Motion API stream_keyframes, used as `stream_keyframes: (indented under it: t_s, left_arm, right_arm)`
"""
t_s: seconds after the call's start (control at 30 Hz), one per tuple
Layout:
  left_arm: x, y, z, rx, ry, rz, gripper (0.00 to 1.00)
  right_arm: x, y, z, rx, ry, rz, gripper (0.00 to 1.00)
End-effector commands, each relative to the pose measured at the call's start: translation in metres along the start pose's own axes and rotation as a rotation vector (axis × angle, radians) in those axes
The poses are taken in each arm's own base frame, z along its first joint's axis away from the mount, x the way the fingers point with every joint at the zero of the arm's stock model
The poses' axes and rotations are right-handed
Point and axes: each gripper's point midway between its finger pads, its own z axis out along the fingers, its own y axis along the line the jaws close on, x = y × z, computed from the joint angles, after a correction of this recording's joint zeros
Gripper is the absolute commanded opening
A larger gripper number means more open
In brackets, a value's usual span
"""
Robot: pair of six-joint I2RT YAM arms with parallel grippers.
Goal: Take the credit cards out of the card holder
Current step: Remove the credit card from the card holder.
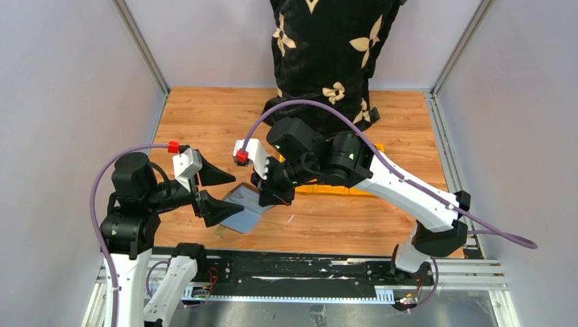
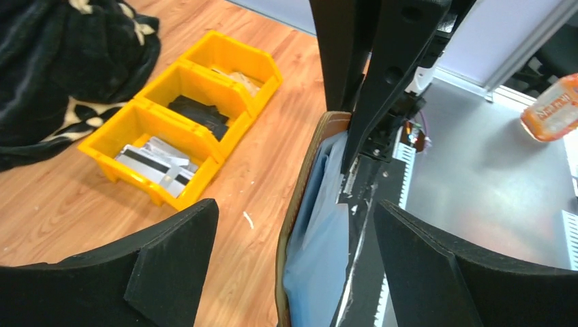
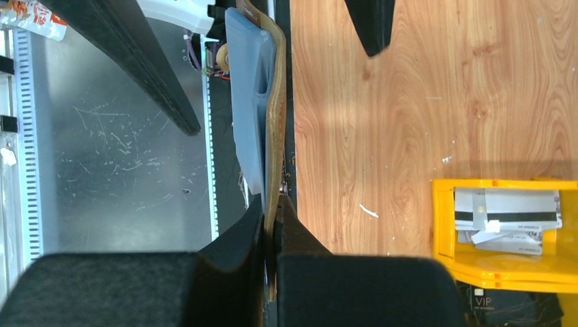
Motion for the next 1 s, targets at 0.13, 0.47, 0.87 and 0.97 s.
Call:
stream_keyframes:
  t_s: [0.13,0.47,0.87,0.97]
  left_arm:
    - [0.006,-0.031,-0.001,0.183,-0.011,-0.056,0.74]
    - [0.008,-0.033,0.002,0.236,0.003,-0.145,0.24]
    - [-0.031,-0.034,-0.006,0.144,-0.031,-0.032,0.0]
    - [-0.041,-0.029,-0.007,0.091,-0.039,-0.022,0.0]
  right_arm:
    - [-0.007,0.017,-0.001,-0.057,0.024,-0.101,0.0]
    - [-0.026,0.043,-0.005,-0.177,-0.061,-0.13,0.0]
    - [-0.078,0.038,-0.06,-0.133,-0.718,0.012,0.51]
    - [-0.081,0.033,-0.087,-0.118,-0.978,0.084,0.56]
